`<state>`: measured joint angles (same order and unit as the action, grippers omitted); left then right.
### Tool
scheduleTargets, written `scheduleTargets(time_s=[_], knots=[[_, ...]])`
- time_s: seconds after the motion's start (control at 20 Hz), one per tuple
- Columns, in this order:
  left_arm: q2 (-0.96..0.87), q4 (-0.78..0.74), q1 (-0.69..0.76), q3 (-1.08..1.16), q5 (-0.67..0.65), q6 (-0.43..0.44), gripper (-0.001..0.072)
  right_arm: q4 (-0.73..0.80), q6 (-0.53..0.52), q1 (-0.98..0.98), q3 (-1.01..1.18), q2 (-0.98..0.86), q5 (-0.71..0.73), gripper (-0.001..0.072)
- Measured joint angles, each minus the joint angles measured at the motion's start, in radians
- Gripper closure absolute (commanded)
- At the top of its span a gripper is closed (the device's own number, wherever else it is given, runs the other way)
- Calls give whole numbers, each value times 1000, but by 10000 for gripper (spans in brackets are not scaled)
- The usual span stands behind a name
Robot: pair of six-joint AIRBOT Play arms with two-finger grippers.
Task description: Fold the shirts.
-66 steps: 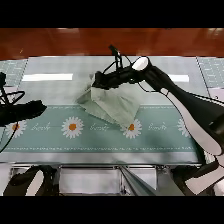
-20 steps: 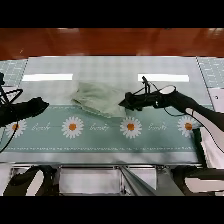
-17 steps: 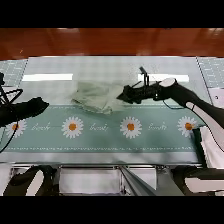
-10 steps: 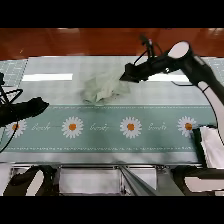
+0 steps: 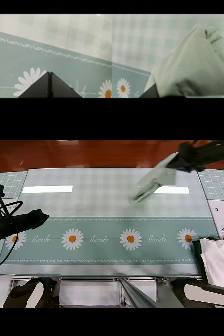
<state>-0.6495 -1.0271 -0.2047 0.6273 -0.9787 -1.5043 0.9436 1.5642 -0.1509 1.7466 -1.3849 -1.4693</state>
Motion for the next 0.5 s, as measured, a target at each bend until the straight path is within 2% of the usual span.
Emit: scheduleTargets(time_s=[0.35,0.5], knots=[[0,81,0,0,4,0,688,13,35,-416,10,142,-186,690],[0,98,0,0,11,1,688,66,42,-565,9,189,-280,690]])
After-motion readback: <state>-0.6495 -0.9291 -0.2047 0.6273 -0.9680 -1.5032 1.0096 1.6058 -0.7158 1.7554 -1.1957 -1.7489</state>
